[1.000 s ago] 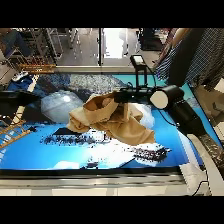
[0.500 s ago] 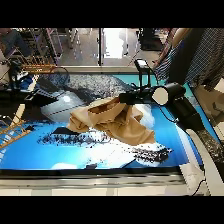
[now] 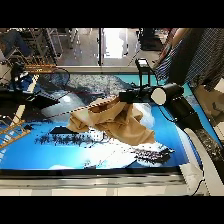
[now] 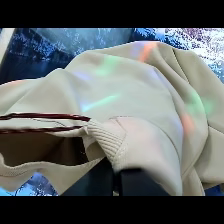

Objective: Fold the clothes and pants, and hang the long-sleeved shirts on hangers.

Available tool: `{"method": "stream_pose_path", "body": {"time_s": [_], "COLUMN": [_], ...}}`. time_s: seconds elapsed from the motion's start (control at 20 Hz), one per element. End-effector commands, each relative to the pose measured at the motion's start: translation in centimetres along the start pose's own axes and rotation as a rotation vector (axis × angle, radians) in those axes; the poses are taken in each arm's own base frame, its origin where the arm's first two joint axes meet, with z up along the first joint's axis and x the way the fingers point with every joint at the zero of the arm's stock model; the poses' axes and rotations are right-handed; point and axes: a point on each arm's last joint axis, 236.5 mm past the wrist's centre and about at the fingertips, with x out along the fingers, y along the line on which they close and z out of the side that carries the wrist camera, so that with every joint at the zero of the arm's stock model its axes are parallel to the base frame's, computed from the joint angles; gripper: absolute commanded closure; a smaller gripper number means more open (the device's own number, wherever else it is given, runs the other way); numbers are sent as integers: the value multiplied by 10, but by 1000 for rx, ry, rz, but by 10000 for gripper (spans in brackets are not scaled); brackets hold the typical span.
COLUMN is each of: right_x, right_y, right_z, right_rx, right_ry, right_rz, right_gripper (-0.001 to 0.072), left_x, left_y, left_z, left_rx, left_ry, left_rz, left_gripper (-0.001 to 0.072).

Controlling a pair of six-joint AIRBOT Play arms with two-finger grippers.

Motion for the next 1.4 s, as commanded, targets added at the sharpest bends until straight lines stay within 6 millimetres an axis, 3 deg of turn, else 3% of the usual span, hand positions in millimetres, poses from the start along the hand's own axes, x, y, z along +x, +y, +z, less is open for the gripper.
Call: {"method": "stream_pose_path", "body": {"time_s": [0.0,0.15,0.25,0.45,0.6,0.85,1.1,1.35], "right_x": [-2,-6,-5,-4,1,13,16,16], "right_y": [12,25,20,-1,-10,-13,-13,-11], "right_z": [-3,-13,-15,-9,3,25,25,24], "right_rx": [13,-8,-28,-16,10,74,75,80], "right_ry": [13,52,59,33,-16,-113,-112,-110], "right_rz": [46,88,60,-25,-59,-60,-59,-51], "right_gripper": [685,685,685,686,686,686,686,686], "left_x": [13,18,15,-22,-38,-27,-5,9], "left_y": [13,23,22,11,5,7,2,4], "left_z": [-5,-8,-4,21,21,10,9,-4], "left_rx": [-29,-45,-39,-7,-51,-67,-63,-80], "left_ry": [0,-7,-25,-161,-163,-102,-73,-9], "left_rz": [-5,0,3,-3,13,15,-32,-39], "left_gripper": [693,693,693,693,693,693,693,693]}}
